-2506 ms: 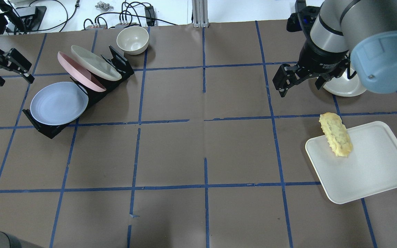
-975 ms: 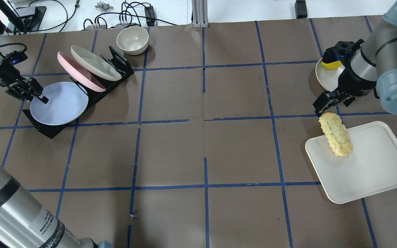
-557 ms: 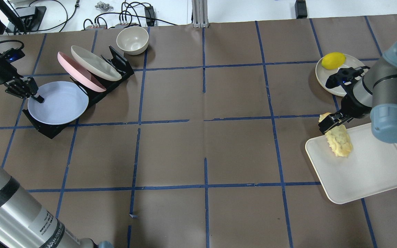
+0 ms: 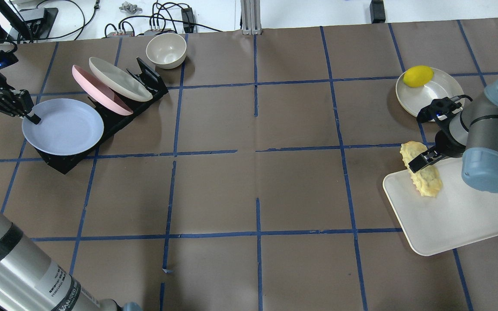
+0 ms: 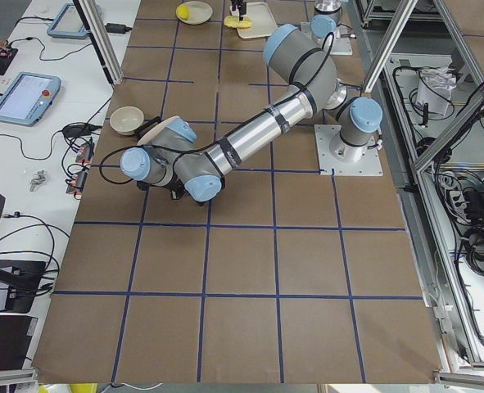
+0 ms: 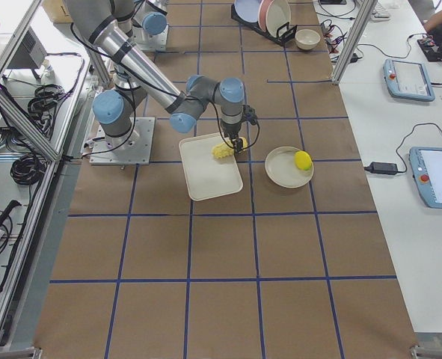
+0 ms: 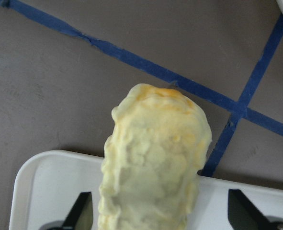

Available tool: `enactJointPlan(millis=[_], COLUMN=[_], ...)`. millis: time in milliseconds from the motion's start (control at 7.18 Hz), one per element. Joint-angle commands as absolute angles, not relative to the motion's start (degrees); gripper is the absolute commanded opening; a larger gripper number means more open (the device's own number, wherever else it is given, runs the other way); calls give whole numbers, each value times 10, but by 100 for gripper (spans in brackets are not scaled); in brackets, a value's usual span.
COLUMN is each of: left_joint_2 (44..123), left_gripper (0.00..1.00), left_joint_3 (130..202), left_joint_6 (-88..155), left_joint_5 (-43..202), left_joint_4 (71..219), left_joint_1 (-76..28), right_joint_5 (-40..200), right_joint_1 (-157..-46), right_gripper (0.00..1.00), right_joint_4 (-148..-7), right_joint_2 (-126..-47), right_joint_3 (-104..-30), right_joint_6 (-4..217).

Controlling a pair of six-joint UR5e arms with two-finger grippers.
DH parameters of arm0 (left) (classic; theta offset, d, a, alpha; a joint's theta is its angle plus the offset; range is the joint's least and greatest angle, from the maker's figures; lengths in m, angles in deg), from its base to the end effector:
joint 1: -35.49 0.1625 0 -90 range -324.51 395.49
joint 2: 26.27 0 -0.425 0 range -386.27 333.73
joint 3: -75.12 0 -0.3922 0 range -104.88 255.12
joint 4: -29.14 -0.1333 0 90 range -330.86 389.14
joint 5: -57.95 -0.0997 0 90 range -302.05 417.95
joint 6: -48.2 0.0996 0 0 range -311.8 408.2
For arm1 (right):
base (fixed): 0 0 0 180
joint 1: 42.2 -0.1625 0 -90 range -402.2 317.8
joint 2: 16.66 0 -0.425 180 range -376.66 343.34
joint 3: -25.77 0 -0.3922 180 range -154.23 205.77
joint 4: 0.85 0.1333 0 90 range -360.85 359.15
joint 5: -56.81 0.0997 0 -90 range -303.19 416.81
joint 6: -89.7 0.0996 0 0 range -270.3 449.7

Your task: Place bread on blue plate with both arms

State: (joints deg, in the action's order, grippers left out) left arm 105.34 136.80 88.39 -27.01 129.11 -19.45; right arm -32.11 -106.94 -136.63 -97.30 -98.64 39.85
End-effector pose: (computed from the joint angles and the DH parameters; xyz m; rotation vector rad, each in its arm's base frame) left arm 0.2952 -0.6680 0.2596 -0.1000 -2.7986 -0.3812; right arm -0.0721 -0.4696 0.2145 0.6680 -3.0625 0.0616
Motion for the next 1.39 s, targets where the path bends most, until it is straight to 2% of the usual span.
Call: enactJointPlan(millis=[0, 139, 418, 557, 696, 835, 975, 1253], left_joint_2=[1017, 989, 901, 856, 806, 760, 740, 740], left_gripper=[8, 8, 8, 9, 11, 10, 10, 8], left_joint_3=[1375, 1390, 1453, 1493, 1543, 1593, 1632, 1655], left_joint_6=[888, 898, 893, 872, 824, 778, 677, 534], left_joint_5=[-312, -324, -325, -324, -319, -315, -309, -230], left_joint_4=[1304, 1319, 1320, 1319, 1319, 1316, 1310, 1257], left_joint_1=[-194, -194, -208, -222, -257, -297, -340, -449], right_joint_5=[-295, -278, -284, -291, -309, -313, -315, -334], right_joint_1=[-1064, -1053, -1049, -1050, -1056, -1063, -1072, -1135], right_gripper=[99, 97, 23, 12, 11, 11, 11, 12], right_joint_4=[-1377, -1377, -1371, -1368, -1339, -1243, -1151, -1042], right_joint_2=[-963, -964, -966, -968, -985, -994, -991, -991], right_joint_3=[-1012, -1023, -1021, -1015, -996, -936, -872, -789], right_joint_6=[399, 400, 407, 409, 414, 423, 435, 500])
